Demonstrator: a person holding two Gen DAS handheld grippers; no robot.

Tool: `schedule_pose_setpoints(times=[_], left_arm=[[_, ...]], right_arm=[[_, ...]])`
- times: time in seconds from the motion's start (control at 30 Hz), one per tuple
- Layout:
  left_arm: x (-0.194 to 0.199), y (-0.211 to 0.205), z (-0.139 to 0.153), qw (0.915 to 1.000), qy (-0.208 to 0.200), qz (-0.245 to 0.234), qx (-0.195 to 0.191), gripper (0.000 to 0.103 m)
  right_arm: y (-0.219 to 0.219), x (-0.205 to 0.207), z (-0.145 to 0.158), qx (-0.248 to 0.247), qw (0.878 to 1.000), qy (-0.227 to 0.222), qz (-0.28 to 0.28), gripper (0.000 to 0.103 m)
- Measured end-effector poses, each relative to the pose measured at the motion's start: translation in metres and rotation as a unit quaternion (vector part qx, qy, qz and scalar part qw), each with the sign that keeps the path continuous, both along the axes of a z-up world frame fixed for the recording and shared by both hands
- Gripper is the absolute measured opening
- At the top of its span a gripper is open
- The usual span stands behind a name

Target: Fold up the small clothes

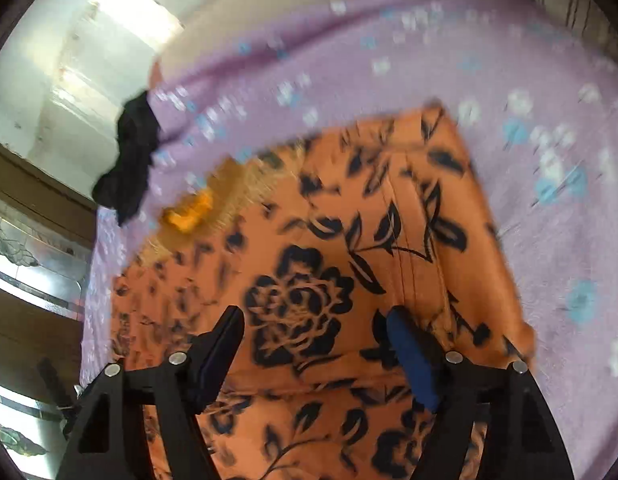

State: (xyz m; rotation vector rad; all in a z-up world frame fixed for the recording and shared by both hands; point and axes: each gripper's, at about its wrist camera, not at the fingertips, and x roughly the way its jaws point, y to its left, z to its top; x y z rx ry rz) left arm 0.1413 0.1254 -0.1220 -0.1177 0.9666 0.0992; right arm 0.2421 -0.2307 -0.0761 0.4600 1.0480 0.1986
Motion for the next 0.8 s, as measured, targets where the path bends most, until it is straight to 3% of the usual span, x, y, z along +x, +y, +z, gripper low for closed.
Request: schedule_pose_setpoints(times=[0.1, 0.23, 0.4, 0.57, 0.8], left_arm=[[-0.004, 0.006, 0.004, 0.9999, -0.007, 0.004, -0.011, 0.083], [-0.033, 0.008, 0.020, 0.9993, -0.020, -0.018, -0.025, 0.083], [-0.099, 0.016, 0.051, 0.9975, -0.031, -0.045, -0.044, 0.083], [-0.160, 0.028, 0.052, 0.9961, 0.015, -0.036, -0.079, 0.083], [-0.215, 0.025, 0.026, 0.9890, 0.085, 0.007, -0.121, 0.083]], right_arm=[[-0.008, -0.032, 0.027, -0.034, 0.999, -0.019, 0.015, 0.080], [-0.040, -0.080, 0.036, -0.065, 0.997, 0.032, 0.032, 0.080], [-0.078, -0.159, 0.025, -0.047, 0.993, 0.091, 0.049, 0.080], [-0.076, -0.198, 0.007, 0.006, 0.990, 0.122, 0.075, 0.080], [-0.059, -0.224, -0.013, 0.014, 0.980, 0.169, 0.104, 0.076]])
